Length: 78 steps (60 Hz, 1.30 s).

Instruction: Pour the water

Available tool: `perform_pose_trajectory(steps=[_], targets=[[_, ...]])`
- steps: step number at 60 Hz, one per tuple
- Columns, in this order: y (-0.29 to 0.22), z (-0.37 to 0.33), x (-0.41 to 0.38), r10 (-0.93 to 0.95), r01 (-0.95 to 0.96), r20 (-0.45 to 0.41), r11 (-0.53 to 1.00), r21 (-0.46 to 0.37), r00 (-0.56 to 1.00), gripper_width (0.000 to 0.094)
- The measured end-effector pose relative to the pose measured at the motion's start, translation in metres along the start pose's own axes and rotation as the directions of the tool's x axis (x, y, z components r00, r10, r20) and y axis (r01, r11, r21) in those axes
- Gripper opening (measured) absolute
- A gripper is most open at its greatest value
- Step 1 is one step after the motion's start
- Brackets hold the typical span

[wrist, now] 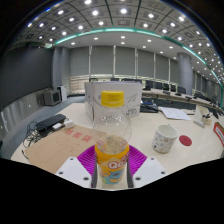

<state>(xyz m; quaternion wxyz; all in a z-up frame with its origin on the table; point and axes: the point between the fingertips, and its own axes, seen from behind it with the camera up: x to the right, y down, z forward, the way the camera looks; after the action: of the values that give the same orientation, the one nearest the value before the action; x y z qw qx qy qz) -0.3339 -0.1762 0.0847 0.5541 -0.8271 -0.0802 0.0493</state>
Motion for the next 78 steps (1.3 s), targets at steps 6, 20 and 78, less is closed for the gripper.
perform_pose_trajectory(steps=[6, 20, 78], targets=[[-0.035, 0.003, 0.0, 0.127, -0.128, 0.041, 0.991, 0.036, 0.991, 0.0409], [-0.139, 0.013, 0.009, 0.734, -0.762, 0.284, 0.648, -0.02, 0.617, 0.0407], [-0.135, 0.079, 0.103, 0.96, -0.963, 0.264, 0.154, -0.222, 0.093, 0.0405]])
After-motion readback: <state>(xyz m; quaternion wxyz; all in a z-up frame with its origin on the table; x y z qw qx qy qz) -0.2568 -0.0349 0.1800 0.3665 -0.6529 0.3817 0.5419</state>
